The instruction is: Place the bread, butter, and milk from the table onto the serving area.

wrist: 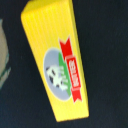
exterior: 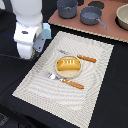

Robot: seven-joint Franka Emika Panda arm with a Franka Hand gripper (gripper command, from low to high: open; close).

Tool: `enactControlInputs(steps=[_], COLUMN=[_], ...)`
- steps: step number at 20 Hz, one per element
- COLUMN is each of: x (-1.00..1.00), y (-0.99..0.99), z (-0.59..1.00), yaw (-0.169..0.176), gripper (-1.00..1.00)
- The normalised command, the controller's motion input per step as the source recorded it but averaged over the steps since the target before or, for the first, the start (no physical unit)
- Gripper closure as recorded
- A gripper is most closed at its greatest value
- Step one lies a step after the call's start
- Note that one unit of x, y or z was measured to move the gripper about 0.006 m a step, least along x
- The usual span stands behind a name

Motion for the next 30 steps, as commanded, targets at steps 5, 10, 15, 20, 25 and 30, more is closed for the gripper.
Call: enactControlInputs(steps=[5, 10, 15, 20, 25, 30], x=[-0.54, -0.15, 0.0, -0.04, -0.15, -0.24], y=[0.13, 0.08, 0.01, 0.0, 0.0, -0.01], z=[-0.1, -0.17, -0.19, -0.23, -0.29, -0.05], yaw=[0.028, 0.021, 0.023, 0.058, 0.051, 0.021], gripper=[-1.0, -1.0, -1.0, -1.0, -1.0, -1.0])
